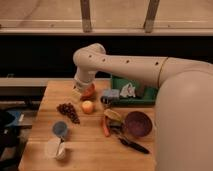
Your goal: Place apple in red bowl
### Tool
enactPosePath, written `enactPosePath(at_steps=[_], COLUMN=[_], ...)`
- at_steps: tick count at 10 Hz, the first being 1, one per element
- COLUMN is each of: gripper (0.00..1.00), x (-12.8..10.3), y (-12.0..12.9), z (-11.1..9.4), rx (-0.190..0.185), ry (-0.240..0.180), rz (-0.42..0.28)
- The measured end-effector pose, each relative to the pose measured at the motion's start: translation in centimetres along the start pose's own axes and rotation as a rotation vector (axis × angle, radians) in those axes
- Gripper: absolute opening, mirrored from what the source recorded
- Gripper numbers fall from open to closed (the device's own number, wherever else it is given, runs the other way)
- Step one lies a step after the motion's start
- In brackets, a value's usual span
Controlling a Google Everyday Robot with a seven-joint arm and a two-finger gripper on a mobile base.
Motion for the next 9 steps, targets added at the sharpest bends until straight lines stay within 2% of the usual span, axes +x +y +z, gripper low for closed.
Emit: enactPosePath(at_steps=[3, 6, 9], gripper=[0.66, 0.66, 0.66], x=[0.3, 1.9, 3.0], y=[-0.2, -0.9, -1.4], z=[0.7, 4.0, 6.0], rx=[-0.009, -0.019, -0.027], ry=[0.026, 0.068, 0.096], rz=[0.021, 0.072, 0.102])
